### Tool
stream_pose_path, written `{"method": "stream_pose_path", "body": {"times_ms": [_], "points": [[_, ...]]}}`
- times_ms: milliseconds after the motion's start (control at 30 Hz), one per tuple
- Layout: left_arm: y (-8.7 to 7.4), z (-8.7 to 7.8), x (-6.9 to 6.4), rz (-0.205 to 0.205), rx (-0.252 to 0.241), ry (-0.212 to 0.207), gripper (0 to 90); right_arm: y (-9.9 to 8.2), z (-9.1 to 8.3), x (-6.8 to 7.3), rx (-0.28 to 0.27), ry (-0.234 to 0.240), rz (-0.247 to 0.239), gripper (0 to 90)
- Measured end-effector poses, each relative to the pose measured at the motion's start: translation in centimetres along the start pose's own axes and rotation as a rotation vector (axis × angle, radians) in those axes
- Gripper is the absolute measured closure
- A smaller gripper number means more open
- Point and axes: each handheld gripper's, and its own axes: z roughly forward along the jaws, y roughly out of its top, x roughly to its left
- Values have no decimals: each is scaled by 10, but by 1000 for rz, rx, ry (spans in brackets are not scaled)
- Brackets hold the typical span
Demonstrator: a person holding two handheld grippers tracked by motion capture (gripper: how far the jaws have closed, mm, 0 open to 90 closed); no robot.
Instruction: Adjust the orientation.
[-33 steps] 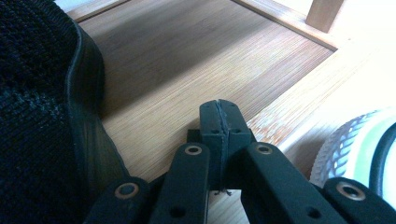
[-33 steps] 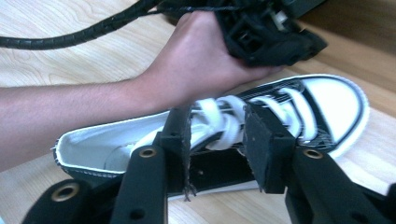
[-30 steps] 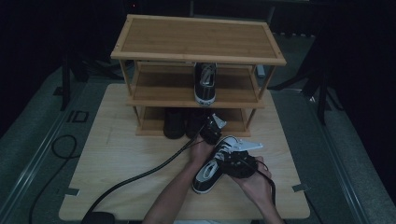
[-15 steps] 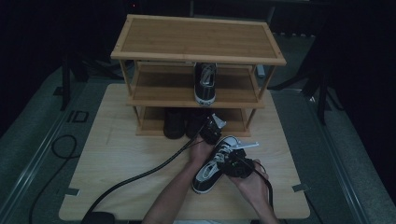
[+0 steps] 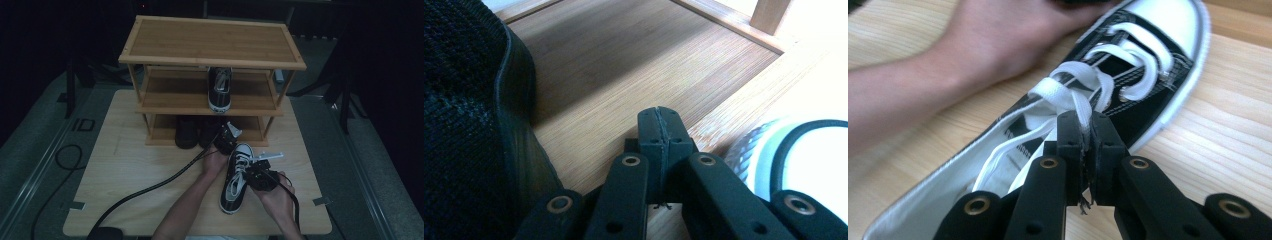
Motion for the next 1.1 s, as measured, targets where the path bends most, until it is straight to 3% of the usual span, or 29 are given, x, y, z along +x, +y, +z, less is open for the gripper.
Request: {"method": "stream_pose_path", "body": {"times_ms": [233,367,433,533,567,700,800,1100], "points": [[0,0,0,0,2,0,900,-4,-11,-18,-18,-64,21,866],[0,0,0,-2,2,-1,900,-5,-14,-30,-26,-130,28,866],[0,0,0,-3,1,-1,900,-7,-16,-39,-31,-160,44,866],[0,0,0,-3,2,-2,900,-9,-18,-48,-35,-169,62,866],[0,0,0,-3,1,-2,900,-11,-21,-61,-45,-187,80,866],[0,0,0,-3,1,-2,900,-16,-26,-79,-50,-177,106,864],[0,0,0,-2,2,-1,900,-18,-29,-87,-45,-141,115,858],[0,0,0,-4,2,-1,900,-20,-34,-85,-12,-133,99,765]]}}
